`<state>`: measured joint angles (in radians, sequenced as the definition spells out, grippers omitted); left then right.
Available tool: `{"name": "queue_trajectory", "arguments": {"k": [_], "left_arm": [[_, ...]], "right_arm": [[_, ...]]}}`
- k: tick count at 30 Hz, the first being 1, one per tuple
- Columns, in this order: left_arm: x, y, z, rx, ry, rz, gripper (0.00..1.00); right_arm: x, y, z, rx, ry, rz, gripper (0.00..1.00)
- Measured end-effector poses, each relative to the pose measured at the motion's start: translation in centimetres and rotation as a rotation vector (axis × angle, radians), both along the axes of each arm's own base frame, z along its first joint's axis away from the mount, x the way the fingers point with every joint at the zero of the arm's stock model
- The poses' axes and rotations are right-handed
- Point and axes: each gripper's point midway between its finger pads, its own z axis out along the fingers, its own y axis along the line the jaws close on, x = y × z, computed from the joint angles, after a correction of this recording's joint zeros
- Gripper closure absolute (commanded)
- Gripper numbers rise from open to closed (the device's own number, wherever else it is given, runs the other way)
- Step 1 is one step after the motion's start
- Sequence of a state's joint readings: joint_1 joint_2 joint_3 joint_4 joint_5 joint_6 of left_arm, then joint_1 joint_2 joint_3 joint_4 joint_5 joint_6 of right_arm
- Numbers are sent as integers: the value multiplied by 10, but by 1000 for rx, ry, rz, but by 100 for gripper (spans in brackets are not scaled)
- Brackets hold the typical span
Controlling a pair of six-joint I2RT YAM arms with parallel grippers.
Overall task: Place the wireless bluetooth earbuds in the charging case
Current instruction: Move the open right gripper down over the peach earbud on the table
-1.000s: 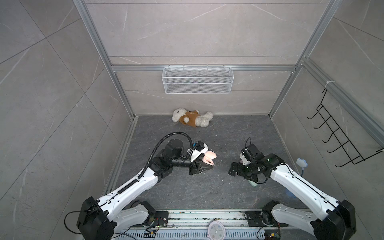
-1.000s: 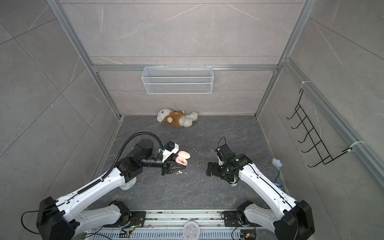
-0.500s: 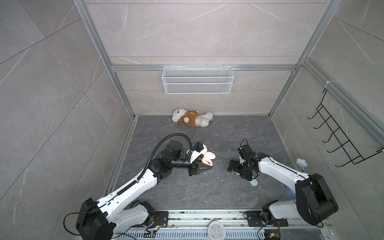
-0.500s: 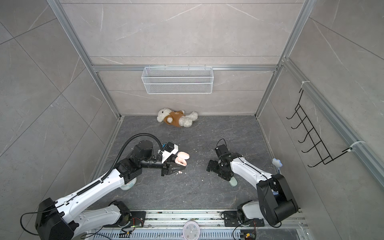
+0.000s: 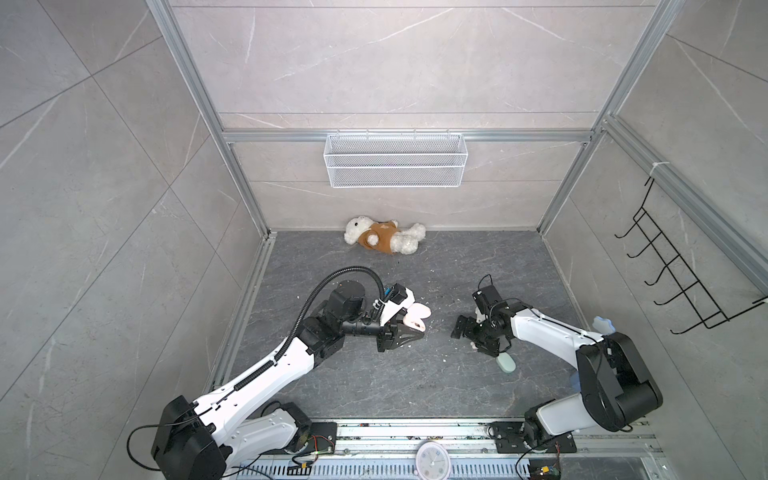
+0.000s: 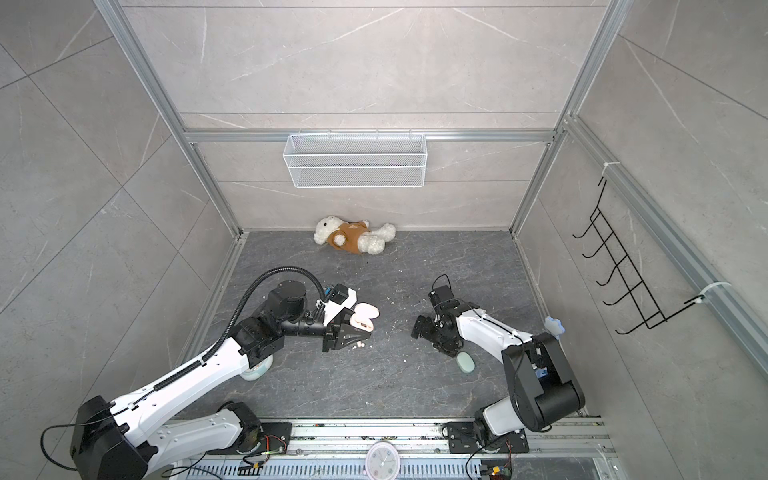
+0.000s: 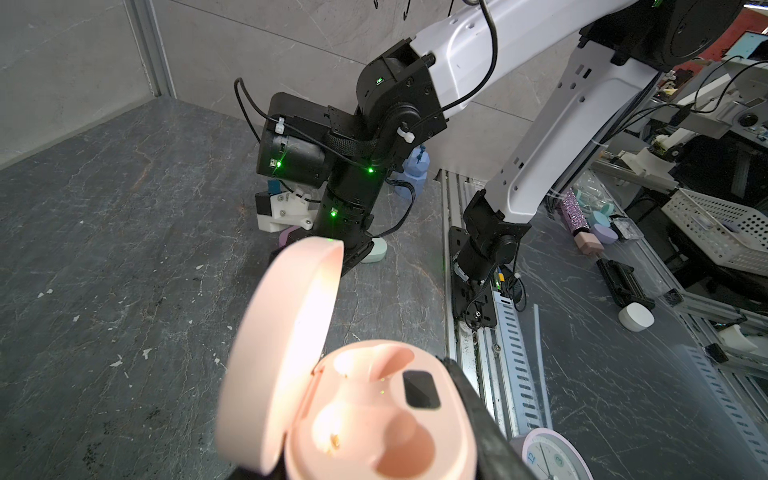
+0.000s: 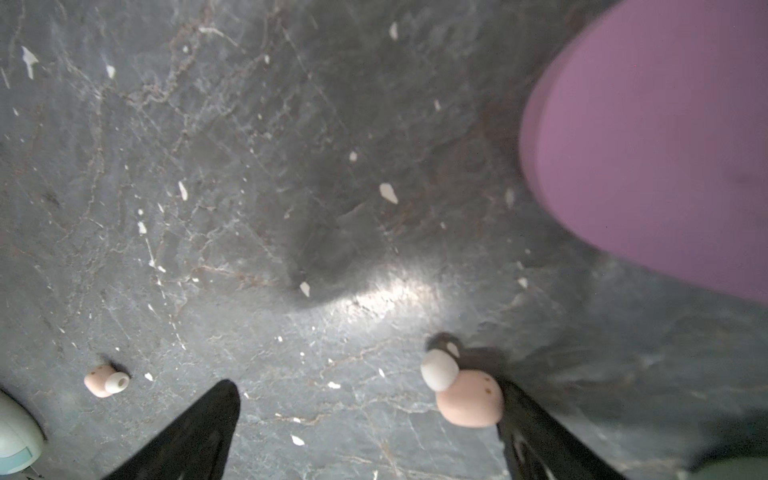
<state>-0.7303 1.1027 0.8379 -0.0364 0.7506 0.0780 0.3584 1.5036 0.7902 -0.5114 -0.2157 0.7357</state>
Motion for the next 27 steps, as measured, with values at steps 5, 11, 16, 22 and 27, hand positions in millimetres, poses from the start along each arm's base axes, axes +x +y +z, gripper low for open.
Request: {"name": "queue_trajectory", "arguments": {"k": [5, 11, 16, 22, 27], "left_arm": [[0, 0, 0, 1, 0, 2, 76], [1, 0, 0, 3, -2, 8, 76], [2, 0, -1, 4, -3, 11, 76], [2, 0, -1, 4, -4, 13, 76], [2, 0, -1, 5, -4, 14, 76]], "right_arm": [[9, 7, 1, 20, -10, 22, 5], [19, 14, 2, 39, -18, 46, 5], [25, 21, 3, 60, -24, 70, 6], [28, 28, 4, 87, -24, 105, 6], [33, 36, 6, 114, -24, 142, 6]]}}
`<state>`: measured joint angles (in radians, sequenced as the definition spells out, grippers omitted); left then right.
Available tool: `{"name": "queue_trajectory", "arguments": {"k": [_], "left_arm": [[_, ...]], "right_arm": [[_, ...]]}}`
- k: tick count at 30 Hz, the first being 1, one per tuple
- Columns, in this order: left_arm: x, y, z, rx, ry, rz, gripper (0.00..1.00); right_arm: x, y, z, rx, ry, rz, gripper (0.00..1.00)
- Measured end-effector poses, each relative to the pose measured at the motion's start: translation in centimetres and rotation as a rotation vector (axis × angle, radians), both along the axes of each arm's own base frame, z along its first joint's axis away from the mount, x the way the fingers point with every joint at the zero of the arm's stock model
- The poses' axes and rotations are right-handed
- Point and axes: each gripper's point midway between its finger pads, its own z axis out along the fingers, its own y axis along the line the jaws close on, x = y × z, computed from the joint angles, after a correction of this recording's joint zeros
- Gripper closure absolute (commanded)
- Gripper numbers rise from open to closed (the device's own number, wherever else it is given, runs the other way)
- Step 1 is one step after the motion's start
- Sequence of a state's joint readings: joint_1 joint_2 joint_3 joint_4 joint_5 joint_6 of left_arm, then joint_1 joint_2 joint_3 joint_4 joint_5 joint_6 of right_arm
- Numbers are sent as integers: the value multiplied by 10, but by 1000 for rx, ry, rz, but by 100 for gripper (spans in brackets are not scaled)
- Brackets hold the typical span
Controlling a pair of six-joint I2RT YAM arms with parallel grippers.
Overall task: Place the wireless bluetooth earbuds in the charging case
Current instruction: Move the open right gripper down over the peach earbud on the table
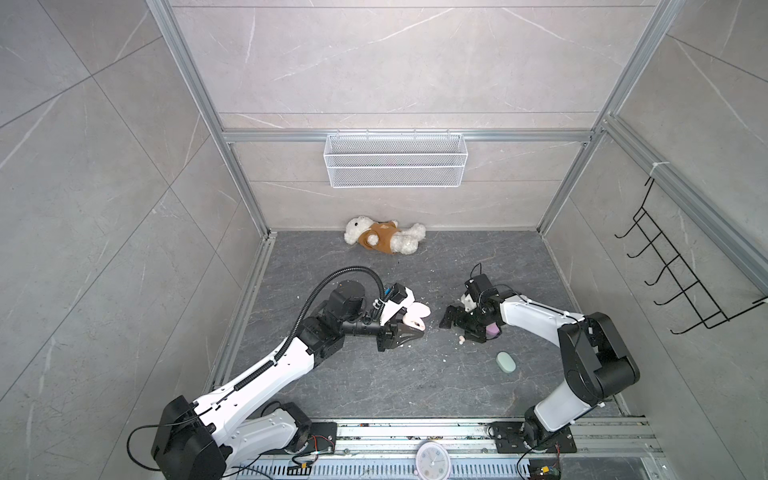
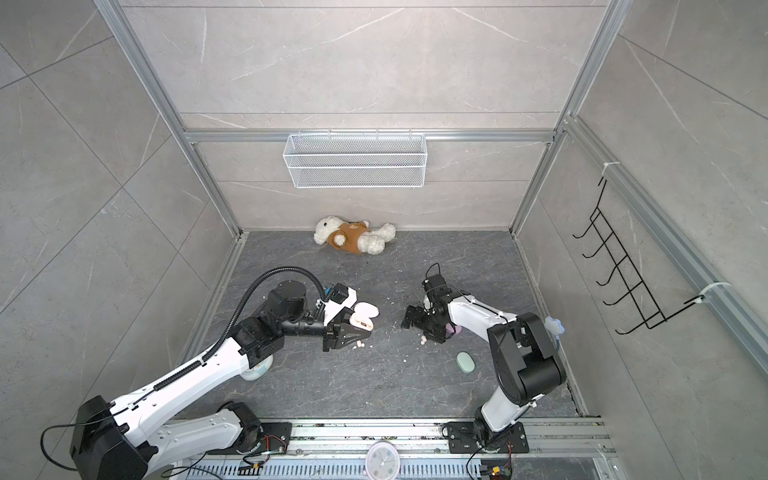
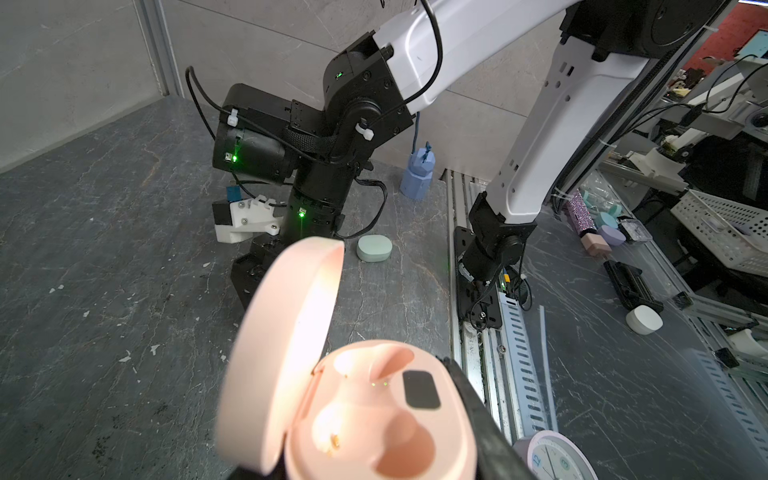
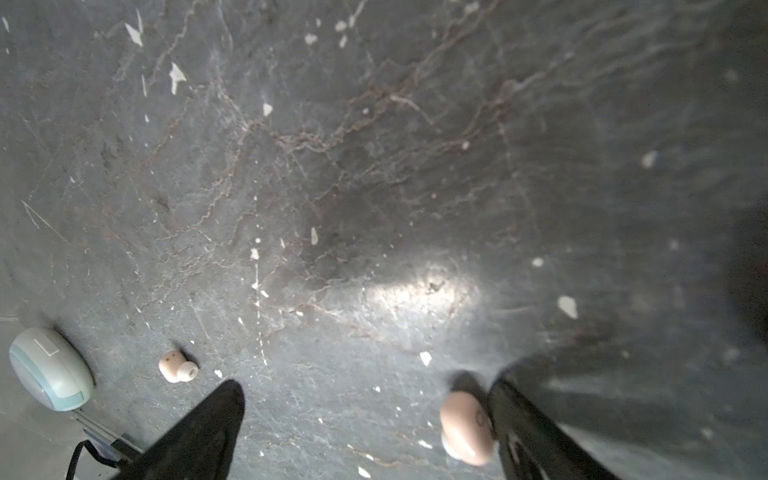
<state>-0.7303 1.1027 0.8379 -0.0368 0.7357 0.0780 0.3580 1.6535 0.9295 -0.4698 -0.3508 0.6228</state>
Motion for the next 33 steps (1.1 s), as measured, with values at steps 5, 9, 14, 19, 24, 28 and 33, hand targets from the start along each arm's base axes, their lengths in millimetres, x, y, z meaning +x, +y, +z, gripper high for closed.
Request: {"name": "queue_trajectory", "arguments": {"k": [5, 9, 14, 19, 24, 28, 33], "left_arm": [[0, 0, 0, 0, 0, 0, 76], [0, 0, 0, 1, 0, 0, 76], [0, 0, 0, 2, 1, 0, 76], [0, 0, -1, 3, 3, 0, 77], [-1, 1, -1, 4, 4, 0, 77], [-1, 1, 0, 1, 1, 1, 77], [-1, 1, 1, 1, 0, 1, 77]], "right_arm": [[5, 12, 1, 22, -6, 54, 6], [4, 18, 2, 17, -12, 88, 3], [2, 12, 0, -27, -13, 100, 1], [-1, 4, -1, -62, -6, 107, 1], [-3, 2, -1, -62, 0, 112, 2], [-5, 5, -1, -46, 3, 125, 2], [-7, 7, 0, -28, 9, 136, 3]]}}
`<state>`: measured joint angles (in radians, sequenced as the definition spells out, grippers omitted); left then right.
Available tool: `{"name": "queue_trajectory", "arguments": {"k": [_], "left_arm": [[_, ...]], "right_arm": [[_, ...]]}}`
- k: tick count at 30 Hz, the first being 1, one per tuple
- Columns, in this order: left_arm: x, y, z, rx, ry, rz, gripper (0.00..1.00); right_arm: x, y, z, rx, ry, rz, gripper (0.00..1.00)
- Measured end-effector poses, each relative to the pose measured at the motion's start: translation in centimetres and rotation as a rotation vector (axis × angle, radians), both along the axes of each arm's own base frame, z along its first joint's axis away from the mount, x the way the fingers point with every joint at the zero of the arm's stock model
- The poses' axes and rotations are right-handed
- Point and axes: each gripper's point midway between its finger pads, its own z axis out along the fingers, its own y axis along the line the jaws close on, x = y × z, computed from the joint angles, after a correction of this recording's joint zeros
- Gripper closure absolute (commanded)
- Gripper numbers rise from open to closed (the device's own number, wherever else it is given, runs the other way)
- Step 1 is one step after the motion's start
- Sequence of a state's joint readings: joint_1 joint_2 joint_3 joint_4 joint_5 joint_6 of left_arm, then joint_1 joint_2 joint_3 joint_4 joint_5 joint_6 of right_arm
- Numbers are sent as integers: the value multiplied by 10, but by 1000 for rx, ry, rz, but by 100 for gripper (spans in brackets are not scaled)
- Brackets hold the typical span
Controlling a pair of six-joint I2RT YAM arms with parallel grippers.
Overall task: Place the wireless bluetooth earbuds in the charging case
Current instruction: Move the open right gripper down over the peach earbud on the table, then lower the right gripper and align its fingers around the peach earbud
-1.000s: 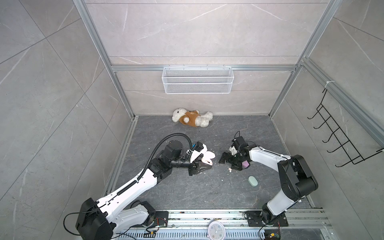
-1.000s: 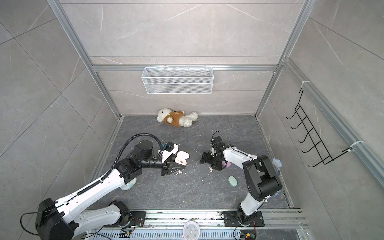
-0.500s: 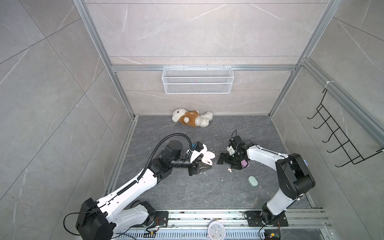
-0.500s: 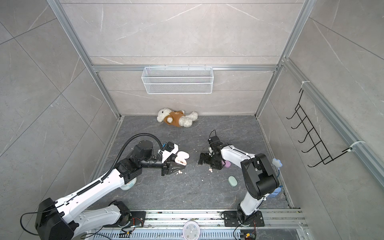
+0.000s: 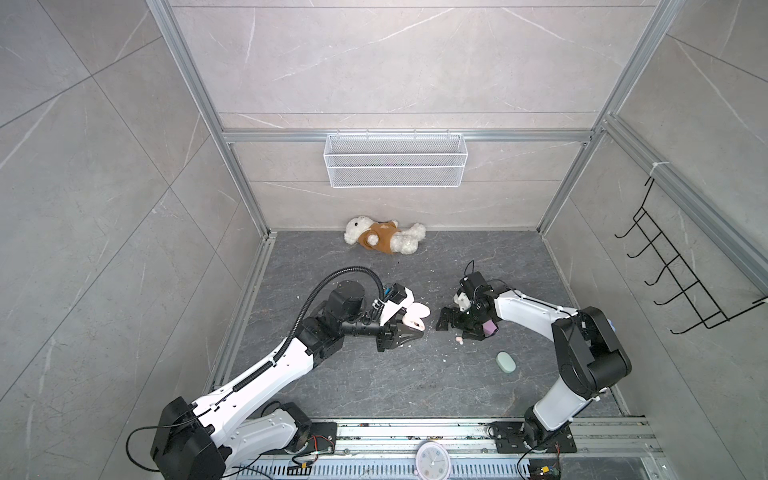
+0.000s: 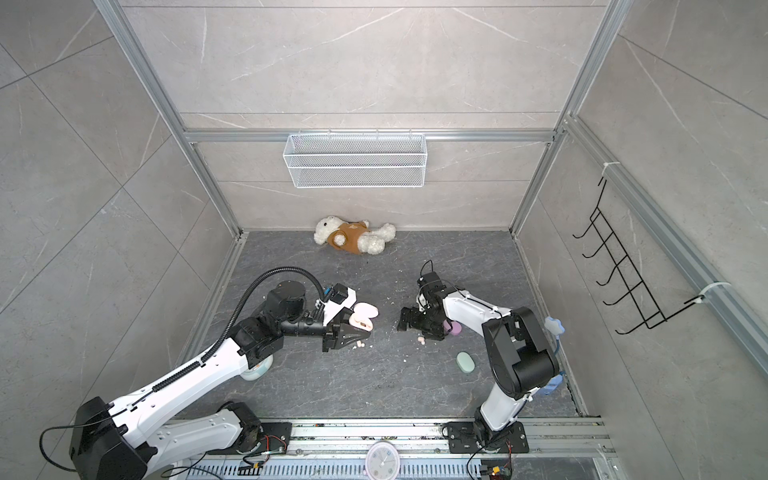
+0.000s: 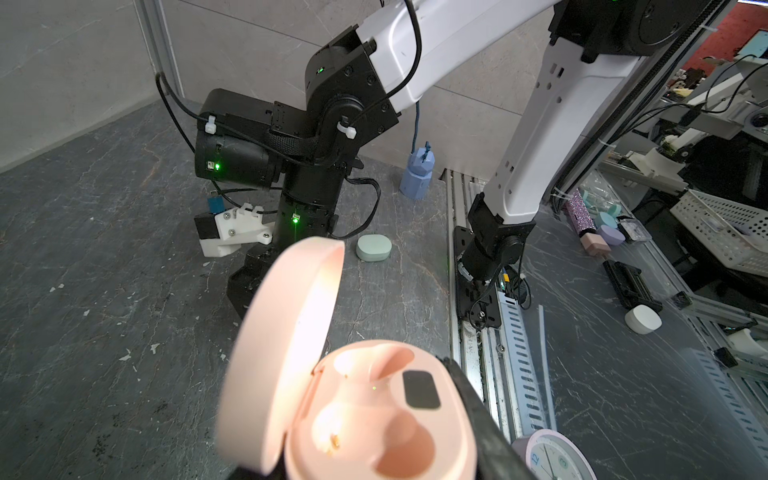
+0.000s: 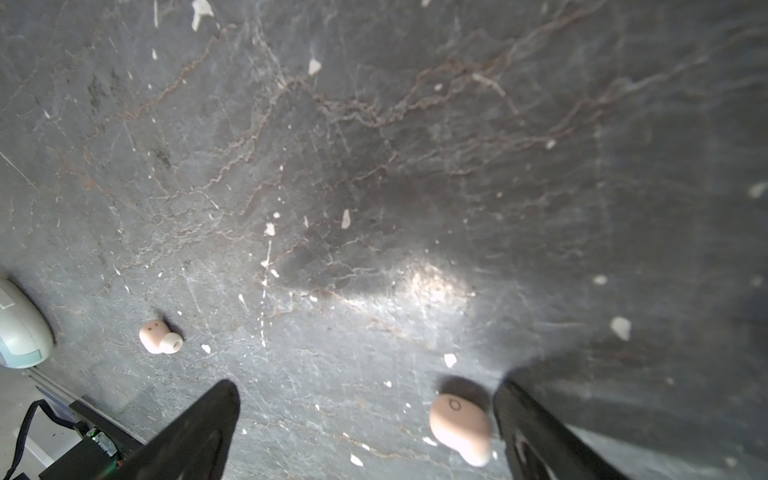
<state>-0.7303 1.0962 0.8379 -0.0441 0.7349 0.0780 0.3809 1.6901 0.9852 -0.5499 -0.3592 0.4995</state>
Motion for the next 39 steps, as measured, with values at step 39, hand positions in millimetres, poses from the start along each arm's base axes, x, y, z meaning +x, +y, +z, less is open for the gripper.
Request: {"name": "queue_trajectory", "arguments": {"k": [39], "left_arm": [[-2, 2, 3, -3, -4, 0, 77]], "right_arm": [[-41, 25, 25, 59, 54, 104, 4]]}}
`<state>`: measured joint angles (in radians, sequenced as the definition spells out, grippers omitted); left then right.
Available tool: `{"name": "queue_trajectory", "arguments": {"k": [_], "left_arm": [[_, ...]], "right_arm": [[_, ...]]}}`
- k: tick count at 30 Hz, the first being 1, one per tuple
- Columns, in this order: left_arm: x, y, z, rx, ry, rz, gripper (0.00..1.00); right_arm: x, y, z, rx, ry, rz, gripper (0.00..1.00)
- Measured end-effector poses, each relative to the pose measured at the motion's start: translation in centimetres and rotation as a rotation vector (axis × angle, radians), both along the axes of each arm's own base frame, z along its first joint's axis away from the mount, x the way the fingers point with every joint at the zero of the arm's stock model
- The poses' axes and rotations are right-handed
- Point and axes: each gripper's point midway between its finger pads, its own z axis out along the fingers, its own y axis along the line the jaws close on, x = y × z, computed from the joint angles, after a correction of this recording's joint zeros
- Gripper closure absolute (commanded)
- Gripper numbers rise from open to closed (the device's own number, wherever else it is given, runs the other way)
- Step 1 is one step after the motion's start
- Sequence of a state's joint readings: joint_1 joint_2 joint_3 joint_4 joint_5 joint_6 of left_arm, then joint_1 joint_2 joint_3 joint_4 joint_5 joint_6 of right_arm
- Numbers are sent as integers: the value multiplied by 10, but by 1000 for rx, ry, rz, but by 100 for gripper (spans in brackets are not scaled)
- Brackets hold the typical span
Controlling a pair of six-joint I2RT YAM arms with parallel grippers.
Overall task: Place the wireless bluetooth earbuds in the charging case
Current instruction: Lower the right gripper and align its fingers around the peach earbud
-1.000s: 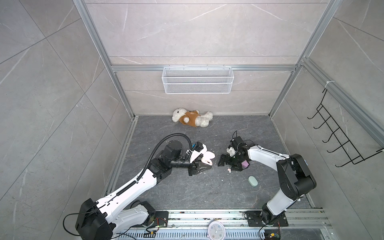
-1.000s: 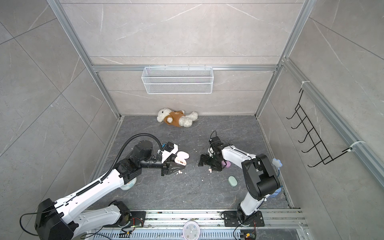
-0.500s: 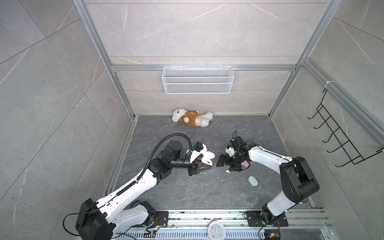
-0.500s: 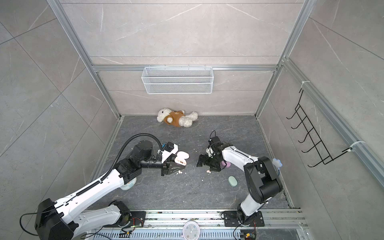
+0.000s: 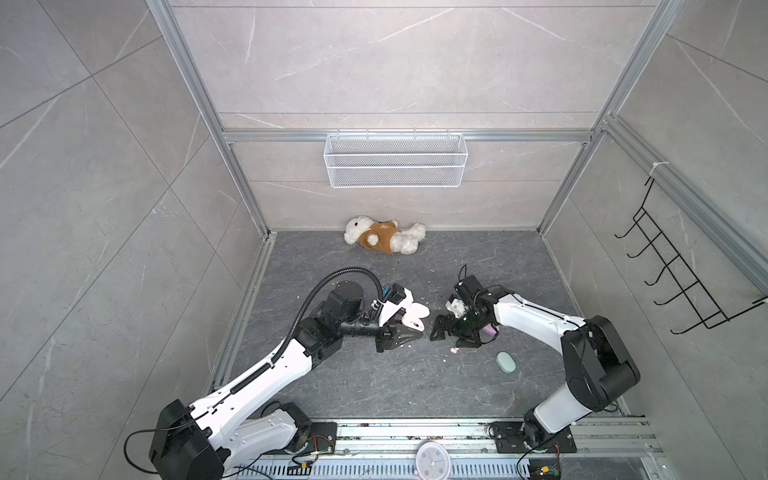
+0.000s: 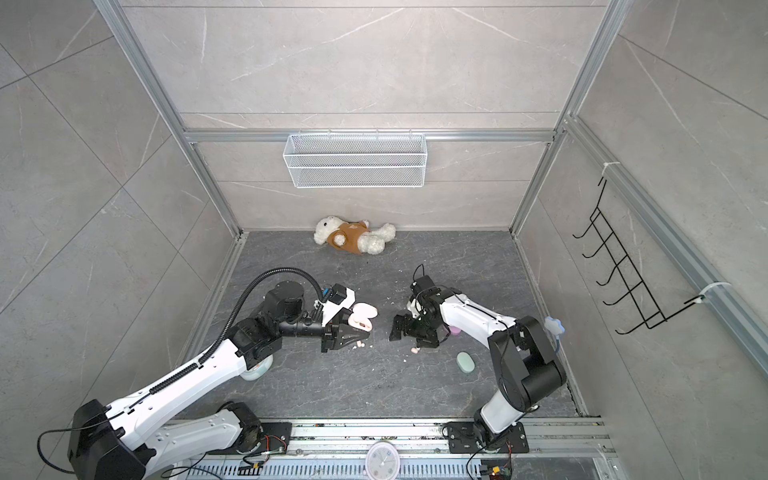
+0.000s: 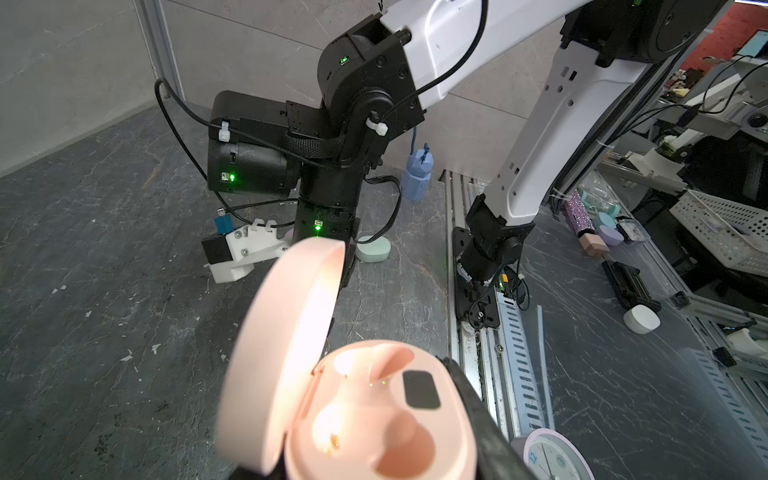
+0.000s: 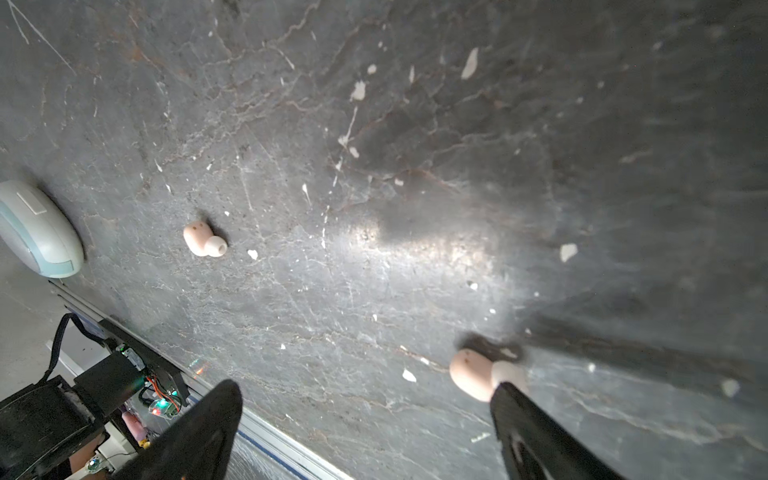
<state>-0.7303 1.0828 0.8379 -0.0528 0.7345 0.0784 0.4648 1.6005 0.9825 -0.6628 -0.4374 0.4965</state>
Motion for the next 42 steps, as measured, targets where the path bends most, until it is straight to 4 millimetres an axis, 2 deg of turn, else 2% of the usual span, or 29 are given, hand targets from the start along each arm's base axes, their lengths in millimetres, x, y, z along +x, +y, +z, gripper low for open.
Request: {"name": "queue_trajectory", "arguments": {"k": [4, 8, 13, 17, 23, 42], "left_arm": [[0, 0, 0, 0, 0, 0, 77], [0, 0, 0, 0, 0, 0, 77], [0, 0, 0, 0, 0, 0, 78], [0, 0, 1, -3, -2, 0, 78], [-2, 2, 5, -11, -12, 0, 78], [-2, 2, 4, -6, -7, 0, 78]], "right_arm": [[1, -6, 10, -30, -33, 1, 5], [15, -8, 14, -71, -80, 15, 5], [26, -7, -5, -108, -61, 40, 5], [23, -8, -21, -131, -20, 51, 5], [17, -9, -30, -123, -4, 57, 6], [-14, 2, -22, -91, 4, 85, 6]]}}
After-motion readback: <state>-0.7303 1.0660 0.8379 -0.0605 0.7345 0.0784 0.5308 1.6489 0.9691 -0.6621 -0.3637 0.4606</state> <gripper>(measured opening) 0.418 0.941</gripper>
